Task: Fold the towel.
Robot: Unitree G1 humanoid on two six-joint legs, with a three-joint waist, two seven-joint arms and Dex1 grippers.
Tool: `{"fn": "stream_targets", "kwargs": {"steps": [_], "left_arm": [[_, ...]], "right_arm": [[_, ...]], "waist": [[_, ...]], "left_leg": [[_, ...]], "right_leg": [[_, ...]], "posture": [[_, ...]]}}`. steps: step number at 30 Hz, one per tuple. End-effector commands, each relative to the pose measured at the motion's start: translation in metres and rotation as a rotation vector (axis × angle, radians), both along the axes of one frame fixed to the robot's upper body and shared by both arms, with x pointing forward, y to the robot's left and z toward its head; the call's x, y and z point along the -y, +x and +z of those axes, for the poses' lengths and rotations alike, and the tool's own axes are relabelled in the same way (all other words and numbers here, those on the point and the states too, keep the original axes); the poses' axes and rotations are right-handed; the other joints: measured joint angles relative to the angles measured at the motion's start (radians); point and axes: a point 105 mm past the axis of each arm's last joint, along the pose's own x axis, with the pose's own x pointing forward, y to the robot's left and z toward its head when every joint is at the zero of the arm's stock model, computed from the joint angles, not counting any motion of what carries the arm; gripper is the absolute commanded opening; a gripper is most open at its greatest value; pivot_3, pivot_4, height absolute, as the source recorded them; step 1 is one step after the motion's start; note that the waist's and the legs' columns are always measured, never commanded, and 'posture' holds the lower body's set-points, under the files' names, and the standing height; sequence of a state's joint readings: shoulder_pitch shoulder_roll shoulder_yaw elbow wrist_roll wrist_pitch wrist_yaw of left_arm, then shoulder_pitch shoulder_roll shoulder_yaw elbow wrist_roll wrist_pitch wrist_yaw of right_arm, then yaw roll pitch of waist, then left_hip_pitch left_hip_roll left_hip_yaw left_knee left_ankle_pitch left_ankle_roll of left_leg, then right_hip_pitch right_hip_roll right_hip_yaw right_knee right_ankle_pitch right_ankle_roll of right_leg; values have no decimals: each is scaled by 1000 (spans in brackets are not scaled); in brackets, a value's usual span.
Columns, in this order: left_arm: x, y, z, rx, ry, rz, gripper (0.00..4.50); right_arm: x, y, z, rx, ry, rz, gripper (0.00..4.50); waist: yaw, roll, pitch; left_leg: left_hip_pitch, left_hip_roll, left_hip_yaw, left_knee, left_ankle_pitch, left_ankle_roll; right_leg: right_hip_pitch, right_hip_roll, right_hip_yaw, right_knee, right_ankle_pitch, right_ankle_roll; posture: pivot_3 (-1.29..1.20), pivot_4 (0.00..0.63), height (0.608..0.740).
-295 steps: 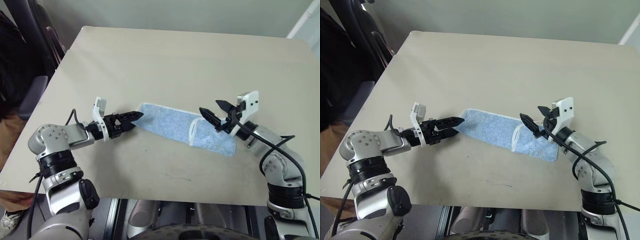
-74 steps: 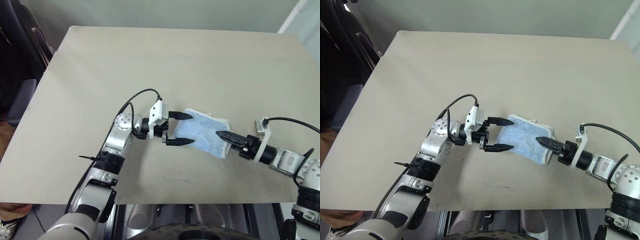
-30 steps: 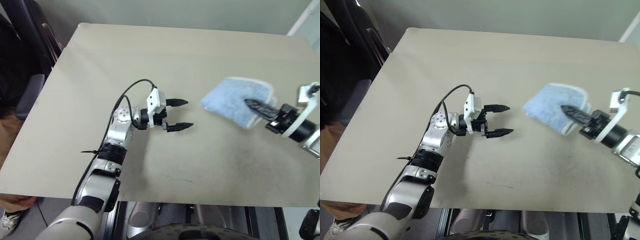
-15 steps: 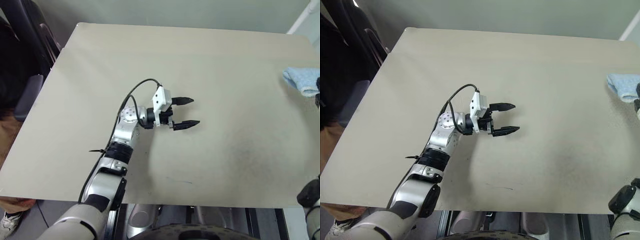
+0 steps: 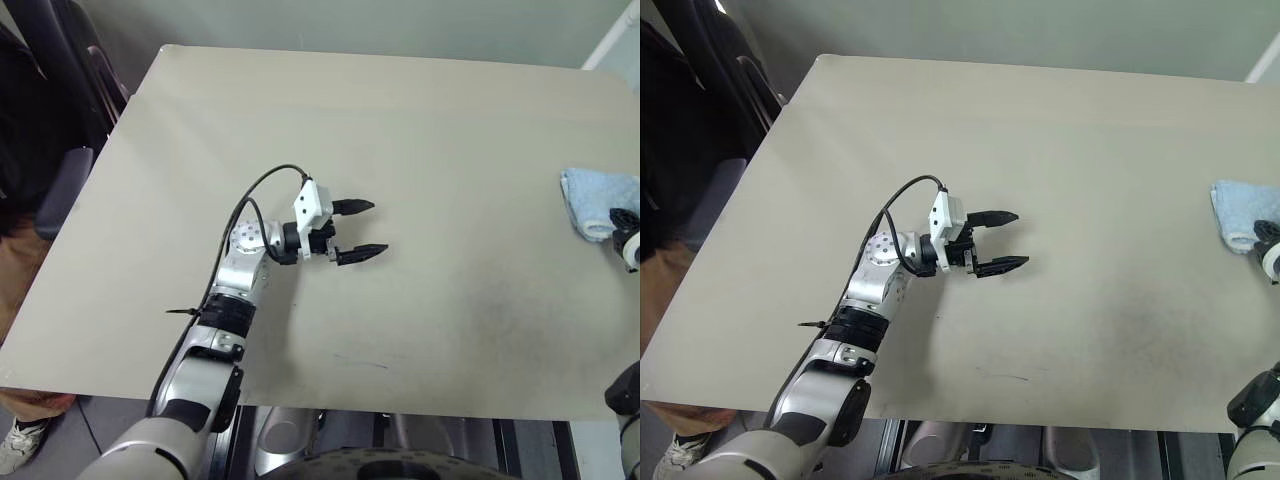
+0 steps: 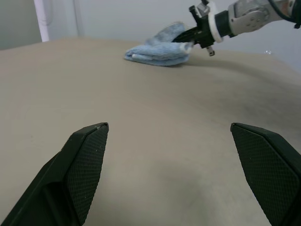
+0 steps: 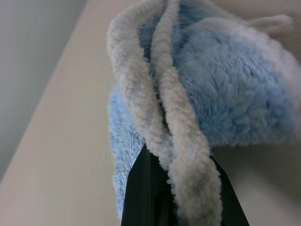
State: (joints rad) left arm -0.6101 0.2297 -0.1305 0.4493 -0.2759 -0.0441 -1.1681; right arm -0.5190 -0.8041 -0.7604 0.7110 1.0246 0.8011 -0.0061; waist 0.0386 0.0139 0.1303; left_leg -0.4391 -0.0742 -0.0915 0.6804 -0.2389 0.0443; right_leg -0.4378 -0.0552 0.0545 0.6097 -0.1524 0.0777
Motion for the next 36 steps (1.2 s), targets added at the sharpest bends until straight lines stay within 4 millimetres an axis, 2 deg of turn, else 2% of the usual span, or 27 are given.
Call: {"fn": "stream_targets", "kwargs": {"steps": [1, 15, 20, 28, 29, 33, 36], "left_arm": [[5, -3, 10, 38, -19, -18, 4500], [12, -1, 9, 35, -3, -50, 4500], [11, -2, 8, 33, 1, -53, 4500], [10, -2, 7, 36, 5, -46, 4500], [10, -1, 7, 36, 6, -42, 4500], [10, 0, 6, 37, 9, -36, 4500], [9, 0, 5, 35, 7, -30, 4500]], "right_arm": [[16, -15, 18, 49, -27, -26, 24], [21, -40, -1, 15, -32, -35, 24], [21, -43, -1, 11, -36, -24, 1464], [19, -44, -4, -1, -23, -7, 4251], [20, -45, -4, -3, -20, -10, 4456], [30, -57, -6, -26, -29, -28, 4456], [35, -76, 2, -30, -48, -12, 4456]], "waist": [[1, 0, 0], [1, 1, 0], [0, 1, 0], [0, 1, 0], [0, 1, 0], [5, 1, 0], [13, 1, -1]], "left_leg": [[0, 0, 0, 0, -1, -1], [1, 0, 0, 0, -6, 4], [1, 0, 0, 0, -5, 6], [1, 0, 0, 0, -4, 7], [1, 0, 0, 0, -4, 7], [1, 0, 0, 1, -4, 7], [1, 0, 0, 1, -5, 6]], "right_leg": [[0, 0, 0, 0, 0, 0], [0, 0, 0, 1, 1, -2], [0, 0, 0, 0, 1, -2], [0, 0, 0, 0, 1, -1], [1, 0, 0, 0, 1, -1], [2, 0, 0, 0, 2, -1], [2, 0, 0, 0, 1, 0]], "posture": [[0, 150, 733], [0, 150, 733], [0, 150, 733], [0, 150, 733], [0, 150, 733], [0, 150, 733], [0, 150, 733]]}}
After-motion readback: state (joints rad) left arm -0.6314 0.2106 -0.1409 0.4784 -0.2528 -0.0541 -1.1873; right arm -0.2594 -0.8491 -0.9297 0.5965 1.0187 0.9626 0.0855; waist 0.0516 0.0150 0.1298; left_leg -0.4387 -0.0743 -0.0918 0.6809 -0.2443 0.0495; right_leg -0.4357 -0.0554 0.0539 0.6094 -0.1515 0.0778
